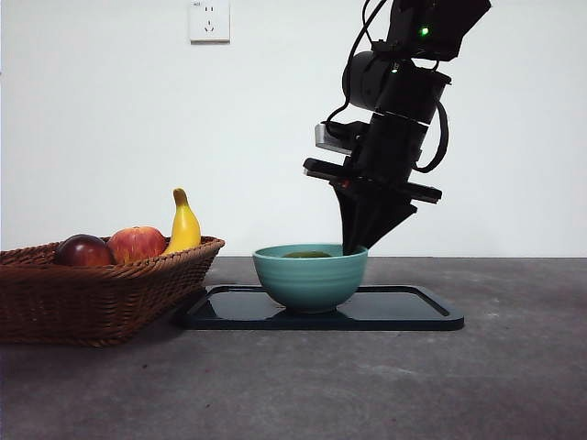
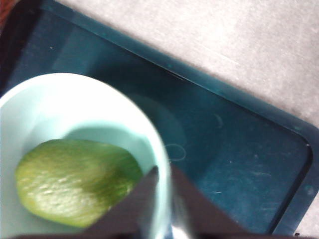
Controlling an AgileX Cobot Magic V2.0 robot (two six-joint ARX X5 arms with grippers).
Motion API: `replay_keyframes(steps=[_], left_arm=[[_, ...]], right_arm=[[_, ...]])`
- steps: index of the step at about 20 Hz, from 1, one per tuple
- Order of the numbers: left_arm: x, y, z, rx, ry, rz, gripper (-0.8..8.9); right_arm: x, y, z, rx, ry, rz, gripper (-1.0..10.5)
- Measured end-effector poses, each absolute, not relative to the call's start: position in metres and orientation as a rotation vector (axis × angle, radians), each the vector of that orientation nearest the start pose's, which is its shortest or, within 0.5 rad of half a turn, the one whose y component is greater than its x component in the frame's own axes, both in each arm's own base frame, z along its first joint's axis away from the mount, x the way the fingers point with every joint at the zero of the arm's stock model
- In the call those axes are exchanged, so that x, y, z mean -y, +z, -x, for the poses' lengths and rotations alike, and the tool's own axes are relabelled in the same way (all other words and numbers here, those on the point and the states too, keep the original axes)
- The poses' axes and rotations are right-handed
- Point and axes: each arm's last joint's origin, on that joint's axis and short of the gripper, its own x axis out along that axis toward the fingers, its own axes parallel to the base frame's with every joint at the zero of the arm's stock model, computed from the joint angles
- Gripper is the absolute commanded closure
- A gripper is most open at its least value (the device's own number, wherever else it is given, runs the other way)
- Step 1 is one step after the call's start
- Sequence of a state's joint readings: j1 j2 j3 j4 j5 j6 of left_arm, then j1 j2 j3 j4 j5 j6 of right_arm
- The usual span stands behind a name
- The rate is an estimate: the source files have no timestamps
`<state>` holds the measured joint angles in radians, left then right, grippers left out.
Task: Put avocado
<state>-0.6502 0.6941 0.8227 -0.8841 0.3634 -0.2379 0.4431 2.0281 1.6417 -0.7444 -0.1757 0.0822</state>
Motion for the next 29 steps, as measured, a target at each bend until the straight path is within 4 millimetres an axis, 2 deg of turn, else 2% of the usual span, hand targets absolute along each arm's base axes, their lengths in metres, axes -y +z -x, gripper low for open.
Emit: replay_keyframes(steps=[8,9,11,14,18,21,24,29], left_arm=[[0.082,0.298,-0.09,-0.888,-0.864,0.094,4.4],[0.082,0.298,-0.09,-0.888,-0.864,0.094,4.4],[0.082,0.298,-0.09,-0.888,-0.864,0.094,4.4],[0.082,0.298,-0.09,-0.888,-0.864,0.094,4.4],[0.082,0.298,-0.09,-0.888,-0.864,0.094,4.4],[0.082,0.298,-0.09,-0.888,-0.864,0.094,4.4],[0.082,0.298,-0.09,-0.888,-0.864,0.094,4.4],[0.082,0.298,-0.09,-0.887,-0.865,0.091,4.4]], right_arm=[[-0.186,0.221,-0.383,-1.144,0.457,0.104,7.2],[-0.184,0.229,-0.38,-1.128,0.442,0.113,7.2],[-0.178,0.26,-0.369,-1.064,0.447,0.102,7.2],[-0.165,0.314,-0.341,-0.965,0.467,0.087,7.2],[-0.152,0.357,-0.297,-0.952,0.489,0.098,7.1],[-0.14,0.386,-0.257,-0.877,0.525,0.092,7.1],[-0.126,0.392,-0.217,-0.822,0.563,0.091,7.1],[-0.108,0.357,-0.149,-0.826,0.72,0.088,7.1]])
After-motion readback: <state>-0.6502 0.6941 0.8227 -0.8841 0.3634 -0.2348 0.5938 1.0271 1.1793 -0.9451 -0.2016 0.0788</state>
